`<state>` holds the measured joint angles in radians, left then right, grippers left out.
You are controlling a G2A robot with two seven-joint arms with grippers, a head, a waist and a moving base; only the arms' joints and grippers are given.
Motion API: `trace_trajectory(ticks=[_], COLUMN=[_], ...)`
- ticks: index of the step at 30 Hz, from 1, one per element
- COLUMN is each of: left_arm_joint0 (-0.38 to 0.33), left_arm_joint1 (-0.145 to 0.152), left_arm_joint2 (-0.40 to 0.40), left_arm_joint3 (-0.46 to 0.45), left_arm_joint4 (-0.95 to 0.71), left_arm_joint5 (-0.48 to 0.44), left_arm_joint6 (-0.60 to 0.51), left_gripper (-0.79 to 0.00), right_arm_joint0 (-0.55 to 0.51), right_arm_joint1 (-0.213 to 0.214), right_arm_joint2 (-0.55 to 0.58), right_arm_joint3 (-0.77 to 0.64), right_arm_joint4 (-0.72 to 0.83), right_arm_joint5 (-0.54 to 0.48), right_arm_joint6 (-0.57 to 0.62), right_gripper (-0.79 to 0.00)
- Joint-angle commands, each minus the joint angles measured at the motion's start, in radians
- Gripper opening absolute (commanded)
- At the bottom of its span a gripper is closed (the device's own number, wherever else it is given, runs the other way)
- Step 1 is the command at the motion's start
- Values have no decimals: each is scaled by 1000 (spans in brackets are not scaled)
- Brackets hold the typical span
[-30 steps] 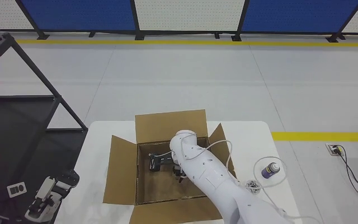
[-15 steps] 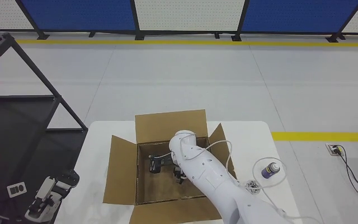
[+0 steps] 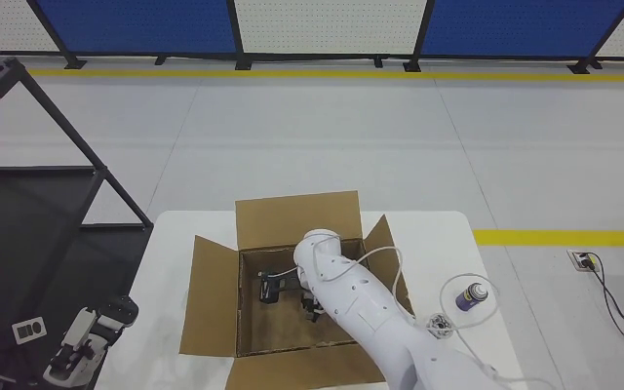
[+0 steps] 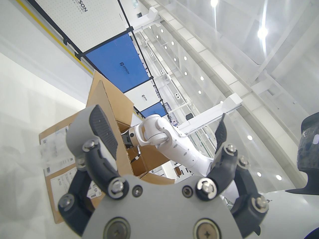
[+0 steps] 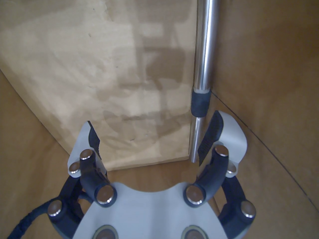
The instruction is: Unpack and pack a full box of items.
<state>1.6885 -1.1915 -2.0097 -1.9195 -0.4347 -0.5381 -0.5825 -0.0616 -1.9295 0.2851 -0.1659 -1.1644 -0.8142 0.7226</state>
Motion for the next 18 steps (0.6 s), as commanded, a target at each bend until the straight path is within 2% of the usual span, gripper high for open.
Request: trace_trajectory(ticks=[1,7,18], left_arm_joint0=[0,0,0], left_arm_joint1=[0,0,0], left_arm_joint2=[0,0,0], left_arm_joint3=[0,0,0], left_arm_joint4=[0,0,0], left_arm_joint5=[0,0,0], left_arm_joint6=[0,0,0], left_gripper=[0,0,0], right_arm_joint0=[-7,-14,4], right_arm_joint1=[2,10,22], right_arm_joint2=[3,9,45], right_arm_joint3=[1,-3,18], right_arm_joint4=[1,-3,51], right_arm_joint5=[19,31,-15], right_arm_joint6=[-5,-29,-22], right_gripper=[0,0,0])
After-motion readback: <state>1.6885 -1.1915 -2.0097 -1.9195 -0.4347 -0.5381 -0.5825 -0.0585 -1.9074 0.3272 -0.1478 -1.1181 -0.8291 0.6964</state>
